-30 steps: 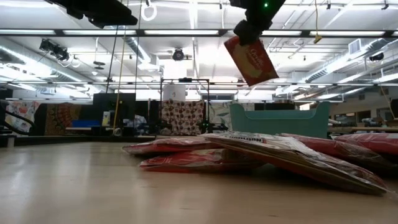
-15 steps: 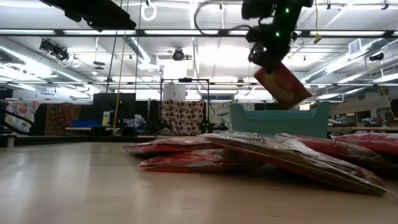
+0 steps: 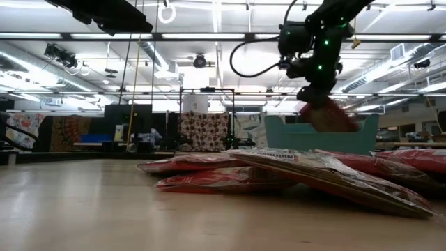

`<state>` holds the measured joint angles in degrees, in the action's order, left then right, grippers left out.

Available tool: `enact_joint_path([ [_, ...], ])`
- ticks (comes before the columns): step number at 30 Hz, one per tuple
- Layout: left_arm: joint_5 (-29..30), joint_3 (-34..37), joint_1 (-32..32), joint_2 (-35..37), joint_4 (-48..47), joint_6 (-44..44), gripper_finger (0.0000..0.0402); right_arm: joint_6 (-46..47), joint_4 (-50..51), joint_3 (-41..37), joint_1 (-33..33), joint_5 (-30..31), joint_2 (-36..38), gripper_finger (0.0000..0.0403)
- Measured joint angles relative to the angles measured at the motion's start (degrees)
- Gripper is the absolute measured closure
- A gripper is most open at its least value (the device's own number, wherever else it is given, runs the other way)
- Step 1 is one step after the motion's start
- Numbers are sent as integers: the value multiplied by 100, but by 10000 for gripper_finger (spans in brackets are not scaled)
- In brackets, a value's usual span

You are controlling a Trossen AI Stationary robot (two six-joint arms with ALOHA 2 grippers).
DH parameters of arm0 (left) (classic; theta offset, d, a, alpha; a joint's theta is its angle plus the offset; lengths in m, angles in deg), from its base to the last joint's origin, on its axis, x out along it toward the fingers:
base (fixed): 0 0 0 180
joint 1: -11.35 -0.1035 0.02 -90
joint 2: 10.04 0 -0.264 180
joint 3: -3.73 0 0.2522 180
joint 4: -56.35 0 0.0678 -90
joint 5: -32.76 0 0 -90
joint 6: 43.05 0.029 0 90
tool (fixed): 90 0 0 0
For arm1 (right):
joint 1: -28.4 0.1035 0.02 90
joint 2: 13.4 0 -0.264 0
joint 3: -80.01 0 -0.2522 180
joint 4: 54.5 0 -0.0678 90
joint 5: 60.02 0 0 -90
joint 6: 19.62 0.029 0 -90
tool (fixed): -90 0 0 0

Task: Sort popcorn bags into baskets
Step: Put the red popcorn bag into the green bin

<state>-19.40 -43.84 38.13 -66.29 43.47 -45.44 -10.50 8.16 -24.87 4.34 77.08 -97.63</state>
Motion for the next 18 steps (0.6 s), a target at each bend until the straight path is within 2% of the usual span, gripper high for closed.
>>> enact_joint_path([
  [3, -14, 0, 0, 0, 1, -64, 230, -120, -346, -52, -57, -437, 0, 292],
  [9, -152, 0, 0, -2, 0, -192, 230, -366, -373, 238, 64, -550, 0, 235],
  [18, -268, 7, 1, -522, 20, -324, 230, -284, -506, 884, 870, -1339, 57, 228],
])
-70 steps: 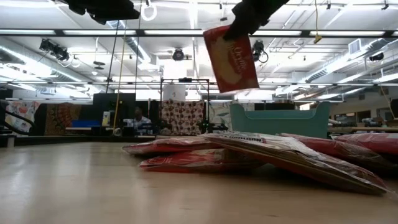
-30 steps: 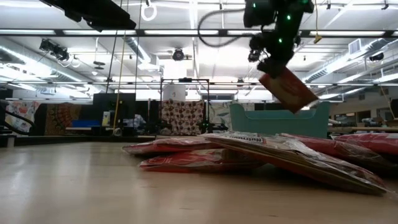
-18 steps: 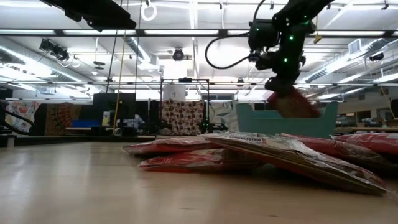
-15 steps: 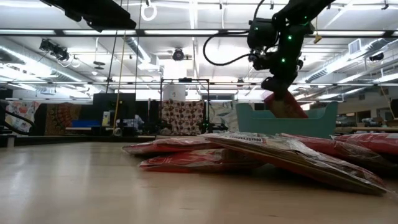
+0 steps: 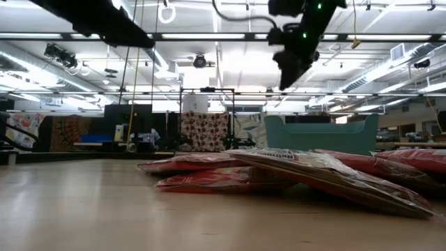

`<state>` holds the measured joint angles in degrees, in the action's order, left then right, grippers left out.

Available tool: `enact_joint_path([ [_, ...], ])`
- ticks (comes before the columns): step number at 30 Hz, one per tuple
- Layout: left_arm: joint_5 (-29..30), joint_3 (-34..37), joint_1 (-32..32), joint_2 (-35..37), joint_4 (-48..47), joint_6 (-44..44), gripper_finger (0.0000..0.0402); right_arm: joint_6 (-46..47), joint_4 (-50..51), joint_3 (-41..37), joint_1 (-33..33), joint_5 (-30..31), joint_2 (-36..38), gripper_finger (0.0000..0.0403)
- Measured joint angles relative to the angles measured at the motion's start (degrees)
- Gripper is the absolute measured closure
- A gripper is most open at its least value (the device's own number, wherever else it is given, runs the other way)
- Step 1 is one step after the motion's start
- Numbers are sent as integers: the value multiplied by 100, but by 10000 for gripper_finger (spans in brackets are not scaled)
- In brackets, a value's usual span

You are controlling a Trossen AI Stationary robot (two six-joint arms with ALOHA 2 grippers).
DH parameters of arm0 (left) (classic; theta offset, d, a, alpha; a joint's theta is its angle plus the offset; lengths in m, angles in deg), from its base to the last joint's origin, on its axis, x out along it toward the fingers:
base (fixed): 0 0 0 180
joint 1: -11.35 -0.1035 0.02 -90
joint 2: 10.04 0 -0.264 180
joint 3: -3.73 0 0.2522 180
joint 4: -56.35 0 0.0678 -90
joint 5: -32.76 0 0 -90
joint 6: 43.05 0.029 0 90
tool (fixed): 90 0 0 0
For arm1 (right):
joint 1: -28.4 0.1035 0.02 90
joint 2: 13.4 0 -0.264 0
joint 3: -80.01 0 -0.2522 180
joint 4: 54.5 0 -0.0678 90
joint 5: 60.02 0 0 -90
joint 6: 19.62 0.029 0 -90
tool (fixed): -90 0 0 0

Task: Sort popcorn bags into baskets
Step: Put the red popcorn bag into the green bin

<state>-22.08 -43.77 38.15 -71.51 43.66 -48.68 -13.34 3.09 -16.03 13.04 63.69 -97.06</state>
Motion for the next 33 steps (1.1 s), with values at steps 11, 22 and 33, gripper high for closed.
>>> enact_joint_path([
  [11, -298, -2, 10, -958, 69, -118, 230, 455, -230, 32, 1063, -1333, -2, 228],
  [22, -640, -4, 12, -1548, 58, -434, 230, 805, -1476, -370, 2009, -1359, -66, 228],
  [33, -822, -975, 0, -2186, -1215, -248, 230, 1266, -1676, -372, 2726, -857, -66, 228],
])
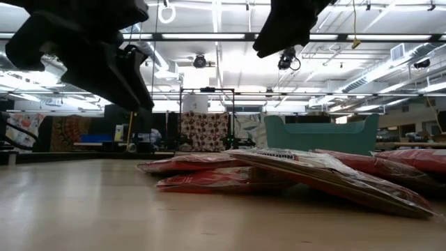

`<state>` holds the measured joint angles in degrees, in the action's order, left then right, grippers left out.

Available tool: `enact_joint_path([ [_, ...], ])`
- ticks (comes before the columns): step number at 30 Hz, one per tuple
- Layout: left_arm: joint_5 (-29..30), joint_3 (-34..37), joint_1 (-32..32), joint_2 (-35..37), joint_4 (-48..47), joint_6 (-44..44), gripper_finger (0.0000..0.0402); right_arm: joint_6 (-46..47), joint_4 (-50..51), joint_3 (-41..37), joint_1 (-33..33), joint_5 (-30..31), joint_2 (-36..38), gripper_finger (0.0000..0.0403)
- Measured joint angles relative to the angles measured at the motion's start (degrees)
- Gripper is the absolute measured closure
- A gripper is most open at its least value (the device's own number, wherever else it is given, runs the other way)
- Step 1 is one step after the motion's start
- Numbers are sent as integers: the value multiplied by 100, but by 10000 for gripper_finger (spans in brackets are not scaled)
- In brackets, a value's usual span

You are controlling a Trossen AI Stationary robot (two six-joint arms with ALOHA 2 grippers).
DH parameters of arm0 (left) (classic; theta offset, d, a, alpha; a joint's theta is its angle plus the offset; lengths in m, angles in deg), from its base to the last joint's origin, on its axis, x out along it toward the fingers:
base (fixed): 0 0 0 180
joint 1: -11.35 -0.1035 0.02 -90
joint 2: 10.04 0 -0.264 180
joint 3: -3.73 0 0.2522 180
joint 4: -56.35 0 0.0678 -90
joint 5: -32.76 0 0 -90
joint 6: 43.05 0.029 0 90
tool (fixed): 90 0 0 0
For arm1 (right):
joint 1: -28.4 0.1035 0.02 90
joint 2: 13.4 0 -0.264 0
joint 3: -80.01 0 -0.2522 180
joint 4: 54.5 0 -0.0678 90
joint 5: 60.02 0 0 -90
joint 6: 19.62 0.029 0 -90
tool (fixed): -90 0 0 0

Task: Sort popcorn bags into baskets
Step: Put the red popcorn bag into the green bin

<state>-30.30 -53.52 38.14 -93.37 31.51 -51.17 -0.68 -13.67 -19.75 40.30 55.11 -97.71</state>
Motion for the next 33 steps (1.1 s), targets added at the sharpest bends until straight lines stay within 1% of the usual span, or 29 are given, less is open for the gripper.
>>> enact_joint_path([
  [4, 31, -51, 1, -231, -1, 450, 230, 194, 4, 0, 262, 197, 0, 228],
  [9, 80, -48, 17, -307, -84, 1083, 230, 416, 88, 0, 520, 492, 0, 228],
  [12, 113, 14, 50, -304, -82, 1351, 226, 581, 183, 0, 613, 544, 0, 228],
  [15, 124, 81, 52, -304, 7, 1375, 209, 727, 256, 0, 689, 594, 0, 228],
  [19, 132, 85, 49, -304, 112, 1389, 177, 860, 372, -2, 785, 829, 0, 228],
  [22, 133, 85, 73, -350, 267, 1483, 163, 923, 368, -1, 813, 887, 2, 228],
  [25, 132, 97, 158, -603, 416, 1796, 164, 1026, 366, -2, 815, 889, 2, 228],
  [27, 131, 91, 195, -847, 740, 2054, 167, 1076, 340, -19, 821, 893, 2, 228],
  [29, 166, 92, 217, -1057, 850, 2274, 172, 1092, 313, -80, 825, 893, 7, 228],
  [31, 342, 94, 217, -1273, 1061, 2403, 176, 1105, 253, -164, 824, 886, 7, 228],
  [33, 582, 94, 195, -1428, 1064, 2523, 181, 1106, 150, -260, 821, 834, 7, 228],
])
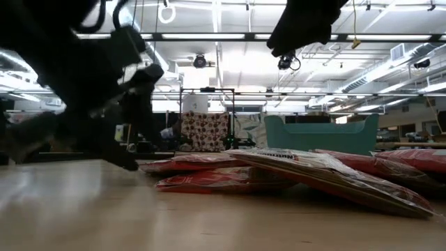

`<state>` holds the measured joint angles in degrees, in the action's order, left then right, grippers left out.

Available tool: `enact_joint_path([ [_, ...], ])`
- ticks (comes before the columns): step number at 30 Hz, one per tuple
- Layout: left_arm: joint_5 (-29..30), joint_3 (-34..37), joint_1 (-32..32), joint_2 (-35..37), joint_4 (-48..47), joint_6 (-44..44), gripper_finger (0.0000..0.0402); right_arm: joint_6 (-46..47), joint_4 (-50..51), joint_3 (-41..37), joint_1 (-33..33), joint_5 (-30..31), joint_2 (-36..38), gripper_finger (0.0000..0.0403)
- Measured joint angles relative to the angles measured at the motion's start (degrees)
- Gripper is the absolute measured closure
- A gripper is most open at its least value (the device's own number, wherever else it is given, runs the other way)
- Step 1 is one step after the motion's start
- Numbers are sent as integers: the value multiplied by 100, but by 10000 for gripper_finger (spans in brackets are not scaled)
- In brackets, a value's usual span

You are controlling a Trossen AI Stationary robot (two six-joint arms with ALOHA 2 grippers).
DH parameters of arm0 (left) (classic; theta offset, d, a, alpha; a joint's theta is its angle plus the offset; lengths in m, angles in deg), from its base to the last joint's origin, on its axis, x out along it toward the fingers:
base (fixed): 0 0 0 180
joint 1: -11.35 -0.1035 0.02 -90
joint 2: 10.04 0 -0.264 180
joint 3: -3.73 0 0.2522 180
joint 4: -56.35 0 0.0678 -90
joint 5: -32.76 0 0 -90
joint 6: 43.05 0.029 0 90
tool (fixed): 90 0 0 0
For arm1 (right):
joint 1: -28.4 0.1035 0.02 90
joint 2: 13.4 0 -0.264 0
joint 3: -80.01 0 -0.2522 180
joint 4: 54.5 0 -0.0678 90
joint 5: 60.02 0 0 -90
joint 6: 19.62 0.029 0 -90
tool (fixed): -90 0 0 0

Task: Sort popcorn bags into baskets
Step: Put the red popcorn bag into the green bin

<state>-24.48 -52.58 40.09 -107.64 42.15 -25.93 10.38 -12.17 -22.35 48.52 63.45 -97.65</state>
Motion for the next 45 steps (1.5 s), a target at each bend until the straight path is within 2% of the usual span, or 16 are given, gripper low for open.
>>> enact_joint_path([
  [5, 186, -20, -131, -314, 82, 69, 201, -44, -120, -123, 4, -205, 0, 228],
  [9, 96, -26, -248, -354, 79, 52, 235, -332, -535, -211, 8, -422, 0, 228],
  [14, -35, -15, -288, -365, 6, 66, 321, -937, -1396, -407, 11, -838, 0, 228],
  [16, -127, -11, -288, -365, -5, 62, 364, -1084, -1530, -440, 20, -922, 0, 228],
  [18, -202, -11, -288, -294, -49, 27, 389, -1208, -1527, -444, 44, -921, 0, 228],
  [24, -348, -141, -288, 276, -757, -207, 391, -1532, -1731, -444, 89, -913, 0, 228],
  [35, -294, -168, -523, 1631, -1013, -650, 397, -2213, -2014, -444, 109, -752, 0, 229],
  [39, -299, -170, -682, 1908, -1019, -806, 397, -2829, -2308, -444, 147, -599, -2, 229],
  [45, -652, -170, -848, 2119, -895, -1044, 398, -4265, -3033, -444, 303, -463, -2, 229],
])
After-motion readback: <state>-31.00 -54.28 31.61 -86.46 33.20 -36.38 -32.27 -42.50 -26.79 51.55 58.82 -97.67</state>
